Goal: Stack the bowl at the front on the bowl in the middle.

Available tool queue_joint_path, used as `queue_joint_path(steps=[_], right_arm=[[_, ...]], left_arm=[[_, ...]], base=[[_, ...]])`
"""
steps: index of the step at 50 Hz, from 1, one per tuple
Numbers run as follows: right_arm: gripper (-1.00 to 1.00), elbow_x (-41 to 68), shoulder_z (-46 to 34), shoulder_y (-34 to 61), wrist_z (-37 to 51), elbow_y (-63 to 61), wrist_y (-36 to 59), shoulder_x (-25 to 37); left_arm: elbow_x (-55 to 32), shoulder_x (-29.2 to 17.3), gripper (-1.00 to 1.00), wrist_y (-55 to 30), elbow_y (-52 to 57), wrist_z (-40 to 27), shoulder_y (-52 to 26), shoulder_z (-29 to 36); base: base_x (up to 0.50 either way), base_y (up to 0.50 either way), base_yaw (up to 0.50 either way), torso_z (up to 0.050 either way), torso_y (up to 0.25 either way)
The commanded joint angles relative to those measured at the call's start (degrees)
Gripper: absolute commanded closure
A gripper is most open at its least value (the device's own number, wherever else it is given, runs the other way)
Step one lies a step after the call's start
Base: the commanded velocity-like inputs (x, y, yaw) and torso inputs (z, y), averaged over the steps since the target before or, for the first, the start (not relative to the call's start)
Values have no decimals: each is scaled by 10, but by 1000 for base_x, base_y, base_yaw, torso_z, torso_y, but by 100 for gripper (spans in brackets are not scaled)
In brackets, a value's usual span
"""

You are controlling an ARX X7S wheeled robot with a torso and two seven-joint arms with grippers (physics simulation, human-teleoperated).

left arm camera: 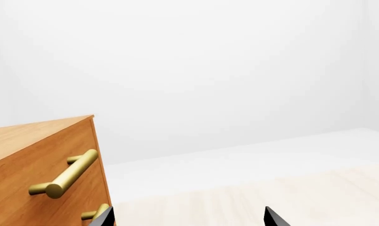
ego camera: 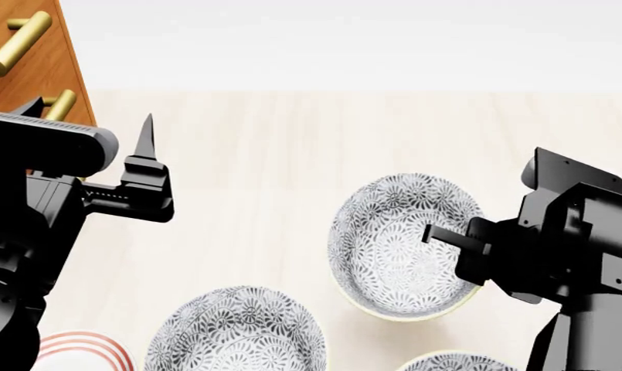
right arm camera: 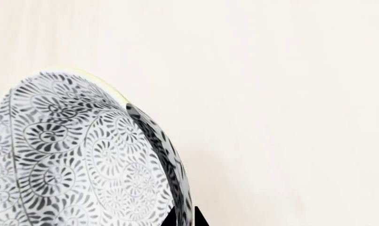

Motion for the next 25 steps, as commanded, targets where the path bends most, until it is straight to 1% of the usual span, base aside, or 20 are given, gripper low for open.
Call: queue_joint_path(steps=[1,7,8,9,11,12,13,15,17,19,22,25], right_arm=[[100,13,19,-7,-7,-201,145,-5],[100,21,9,3,-9,-286,218,-1],[100,30,3,5,-8,-309,231,2],[100,53,-5,8,1,-307,231,8],[100,217,-34,6,126,-320,231,45],[100,303,-50,4,212,-320,231,75],[100,388,-56,-3,298,-331,231,90],[100,560,-72,-8,416,-345,231,112],[100,717,-87,-8,497,-346,231,129],[100,790,-94,-11,556,-355,229,138],[100,870,-102,-10,615,-352,227,144],[100,909,-111,-11,644,-359,223,147]], left_arm=[[-6,-3,-100,-3,3,-1,-1,-2],[-8,-4,-100,-3,3,-3,-1,-1],[-8,-5,-100,-3,3,-3,-1,-2],[-9,-5,-100,-4,4,-4,-1,-2],[-9,-5,-100,-5,7,-4,0,-1],[-10,-6,-100,-7,9,-5,0,-2],[-11,-6,-100,-8,10,-5,0,-2],[-12,-6,-100,-9,13,-6,0,-3],[-13,-6,-100,-10,14,-7,-1,-4],[-15,-6,-100,-11,15,-8,-1,-5],[-16,-6,-100,-12,17,-8,-3,-5],[-16,-7,-100,-10,16,-9,-4,-5]], base=[[0,0,0,0,0],[0,0,0,0,0],[0,0,0,0,0],[0,0,0,0,0],[0,0,0,0,0],[0,0,0,0,0],[0,0,0,0,0],[0,0,0,0,0],[0,0,0,0,0],[0,0,0,0,0],[0,0,0,0,0],[0,0,0,0,0]])
